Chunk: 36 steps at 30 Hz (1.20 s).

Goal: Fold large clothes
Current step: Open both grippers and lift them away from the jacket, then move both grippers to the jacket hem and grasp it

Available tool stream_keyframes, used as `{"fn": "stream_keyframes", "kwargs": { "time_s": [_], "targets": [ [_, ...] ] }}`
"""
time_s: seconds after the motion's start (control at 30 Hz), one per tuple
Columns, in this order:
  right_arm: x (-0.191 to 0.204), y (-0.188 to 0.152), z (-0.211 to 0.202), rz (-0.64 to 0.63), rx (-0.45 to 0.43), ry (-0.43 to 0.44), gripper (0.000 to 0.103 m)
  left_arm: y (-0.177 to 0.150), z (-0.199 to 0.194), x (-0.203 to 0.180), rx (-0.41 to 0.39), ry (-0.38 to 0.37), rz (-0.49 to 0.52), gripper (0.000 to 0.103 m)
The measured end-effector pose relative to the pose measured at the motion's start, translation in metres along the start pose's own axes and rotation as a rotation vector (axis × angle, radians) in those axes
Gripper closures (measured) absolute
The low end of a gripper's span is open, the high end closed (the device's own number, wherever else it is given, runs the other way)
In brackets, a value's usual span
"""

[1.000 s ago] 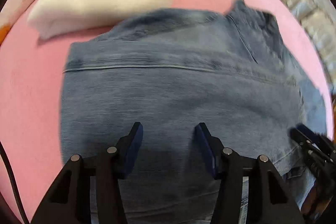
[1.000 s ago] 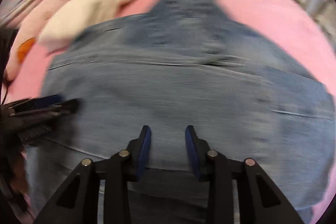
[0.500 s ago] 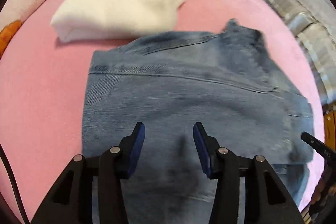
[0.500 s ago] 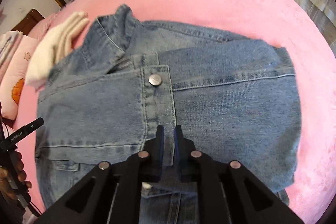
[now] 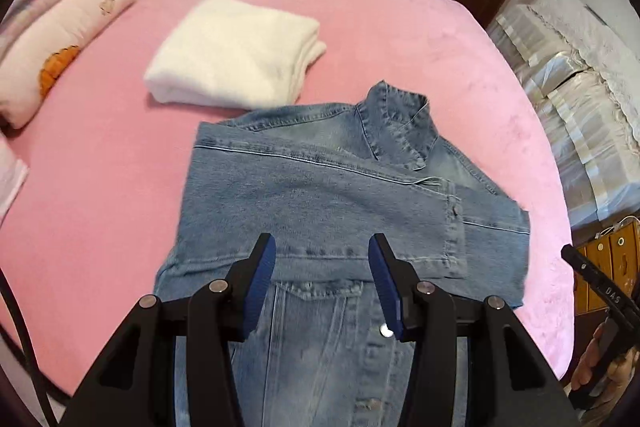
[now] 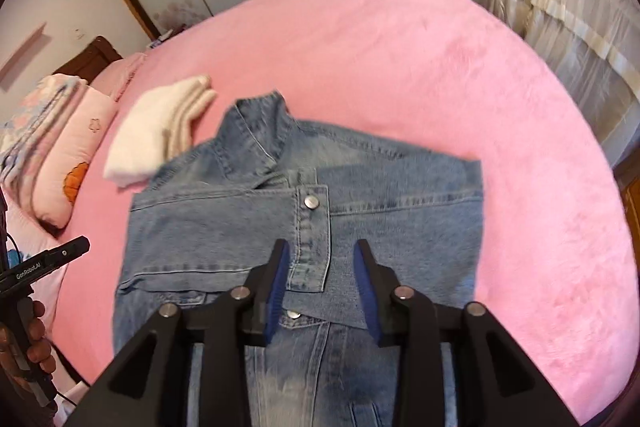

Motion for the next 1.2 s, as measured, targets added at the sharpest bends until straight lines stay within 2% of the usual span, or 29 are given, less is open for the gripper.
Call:
{"fn": "stream_keyframes", "kwargs": {
  "time_s": [0.17,0.3,0.5,0.63,0.8,1.07,1.2],
  "targets": [
    [0.009,0.005,-0.043,-0.060,-0.034,0.022,0.058,-0.014,-0.044,0.001,-0.037,0.025,0.017,0.056],
    [0.014,-0.005,-0.069,-0.084,-0.066,0.021,0.056,-0.029,-0.073,0.009,-0.058,0.007,0.032,0.055],
    [0.019,-0.030,-0.092,-0.036,-0.098,0.002,0.056,-0.041,-0.107,0.026,-0.116,-0.015,0.067,0.053],
    [0.027,-0.050,-0.112,-0.011,-0.136,-0.038,0.056,-0.046,-0.123,0.029,-0.147,-0.039,0.117,0.041],
    [0.036,-0.074,-0.126,0.021,-0.156,-0.058,0.056,-0.064,-0.129,0.030,-0.120,-0.093,0.145,0.039],
    [0.053,-0.117,-0.142,0.051,-0.166,-0.067,0.055,-0.105,-0.129,0.040,-0.048,-0.127,0.138,0.039],
    [0.060,-0.138,-0.149,0.035,-0.158,-0.083,0.055,-0.119,-0.134,0.045,-0.043,-0.139,0.138,0.039]
  ]
}}
Point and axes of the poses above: each gripper's, at about its wrist camera, not at the fingertips, and z roughly the way its jaws point, x to its left, y to its top, the point moved 8 cm from there along z, roughly the way its jaws point, and after that the axes turned 3 degrees about z, right-handed, at the moved point
